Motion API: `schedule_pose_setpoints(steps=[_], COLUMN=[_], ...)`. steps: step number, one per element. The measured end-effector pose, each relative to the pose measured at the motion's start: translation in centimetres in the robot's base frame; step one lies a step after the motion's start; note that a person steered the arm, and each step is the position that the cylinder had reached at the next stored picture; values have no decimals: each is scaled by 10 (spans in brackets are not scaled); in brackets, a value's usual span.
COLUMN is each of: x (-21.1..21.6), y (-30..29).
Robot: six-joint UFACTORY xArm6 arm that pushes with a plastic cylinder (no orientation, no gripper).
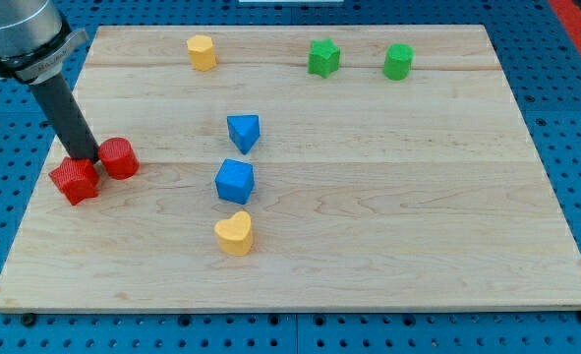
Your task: Place the yellow heart in between the blue triangle and yellow hexagon
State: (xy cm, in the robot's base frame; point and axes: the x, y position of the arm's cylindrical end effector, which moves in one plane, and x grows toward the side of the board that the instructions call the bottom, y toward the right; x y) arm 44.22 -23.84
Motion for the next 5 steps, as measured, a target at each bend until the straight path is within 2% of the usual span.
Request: schedule_pose_setpoints(steps=[2, 3, 4, 5], x=[38, 68, 117, 122], y=[28, 58, 47, 71])
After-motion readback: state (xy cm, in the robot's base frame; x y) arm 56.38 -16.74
